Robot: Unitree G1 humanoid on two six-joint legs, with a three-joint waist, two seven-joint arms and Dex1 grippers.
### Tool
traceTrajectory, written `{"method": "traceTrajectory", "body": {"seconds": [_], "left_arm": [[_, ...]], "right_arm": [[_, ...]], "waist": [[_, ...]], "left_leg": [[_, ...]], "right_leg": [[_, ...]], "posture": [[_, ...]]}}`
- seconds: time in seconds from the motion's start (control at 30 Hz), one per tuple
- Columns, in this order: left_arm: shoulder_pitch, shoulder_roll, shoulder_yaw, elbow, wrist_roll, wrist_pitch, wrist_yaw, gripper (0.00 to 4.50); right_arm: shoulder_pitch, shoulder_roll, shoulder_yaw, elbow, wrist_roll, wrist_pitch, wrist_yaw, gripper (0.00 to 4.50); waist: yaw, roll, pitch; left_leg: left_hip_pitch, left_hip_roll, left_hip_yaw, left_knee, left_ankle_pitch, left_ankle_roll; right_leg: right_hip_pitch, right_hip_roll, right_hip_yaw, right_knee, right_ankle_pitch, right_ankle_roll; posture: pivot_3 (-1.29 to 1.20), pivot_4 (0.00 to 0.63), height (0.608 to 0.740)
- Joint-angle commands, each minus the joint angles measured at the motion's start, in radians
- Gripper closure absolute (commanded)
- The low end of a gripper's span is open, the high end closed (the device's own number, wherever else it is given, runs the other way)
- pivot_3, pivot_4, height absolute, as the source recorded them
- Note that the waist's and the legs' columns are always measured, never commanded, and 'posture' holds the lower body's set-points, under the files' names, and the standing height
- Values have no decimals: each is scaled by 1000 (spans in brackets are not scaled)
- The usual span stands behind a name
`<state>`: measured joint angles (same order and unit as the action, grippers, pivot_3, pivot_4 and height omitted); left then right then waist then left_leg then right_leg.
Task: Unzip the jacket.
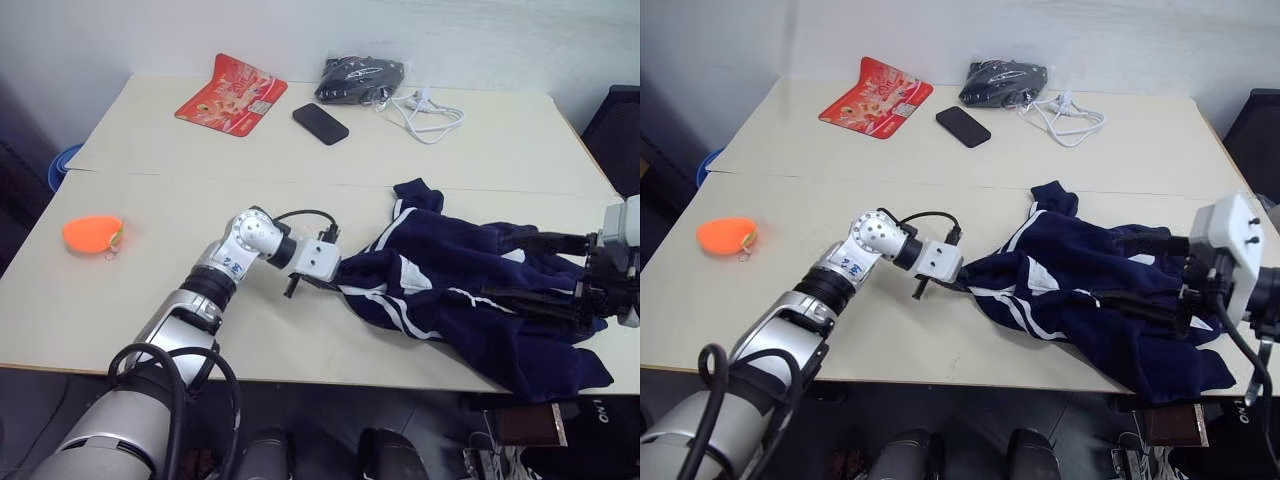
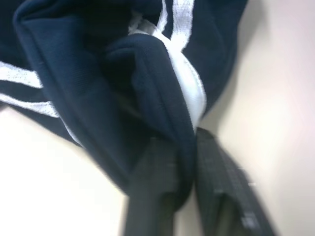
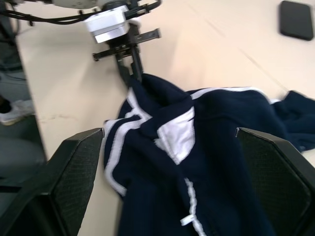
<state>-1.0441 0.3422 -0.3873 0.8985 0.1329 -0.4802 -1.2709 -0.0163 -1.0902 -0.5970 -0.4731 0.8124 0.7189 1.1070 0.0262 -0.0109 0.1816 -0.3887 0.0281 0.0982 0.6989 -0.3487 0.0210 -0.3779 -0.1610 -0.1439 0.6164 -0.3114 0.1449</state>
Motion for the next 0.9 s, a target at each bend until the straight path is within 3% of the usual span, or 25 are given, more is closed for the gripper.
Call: {"method": "traceTrajectory", "body": {"seconds": [0.03, 0.23, 0.5, 0.63, 0.8, 0.9], "left_arm": [[21, 36, 32, -51, -18, 10, -8, 4484], [89, 125, 91, -135, -26, 93, 57, 4484], [277, 356, 216, -321, -83, 216, 70, 4484], [306, 451, 249, -273, -52, 172, 128, 4484], [266, 477, 268, -185, -65, 163, 172, 4484], [311, 456, 298, -311, -172, 281, 103, 4484]], "right_arm": [[2, -24, -53, -21, 17, -1, 27, 0], [-15, -28, -43, -1, 16, -1, 46, 0], [7, -33, -11, 4, -5, -17, 100, 0], [-7, -34, 38, 25, -42, -50, 115, 0], [-42, -31, 126, 62, -117, -123, 120, 0], [-52, -34, 191, 104, -224, -220, 118, 0]], "waist": [[-2, 0, 0], [-5, 0, 0], [-10, 0, 0], [-9, 0, 0], [-6, 0, 0], [-6, 0, 0]], "left_leg": [[0, 0, -1, 0, 0, 0], [0, 0, -3, 0, 0, 0], [1, 1, -3, 0, 0, -1], [2, 1, -3, 0, 0, -1], [2, 1, -3, 0, 0, -1], [1, 1, -2, 0, 0, -1]], "right_leg": [[0, 0, 0, 0, 0, 0], [0, 0, 0, 1, 0, 0], [0, 0, 0, 2, 0, 0], [0, 0, 0, 2, 0, 0], [0, 0, 1, 2, 0, 0], [0, 0, 1, 3, 0, 0]], "posture": [[0, 150, 740], [0, 150, 740], [0, 150, 740], [0, 150, 740], [0, 150, 740], [0, 150, 740]]}}
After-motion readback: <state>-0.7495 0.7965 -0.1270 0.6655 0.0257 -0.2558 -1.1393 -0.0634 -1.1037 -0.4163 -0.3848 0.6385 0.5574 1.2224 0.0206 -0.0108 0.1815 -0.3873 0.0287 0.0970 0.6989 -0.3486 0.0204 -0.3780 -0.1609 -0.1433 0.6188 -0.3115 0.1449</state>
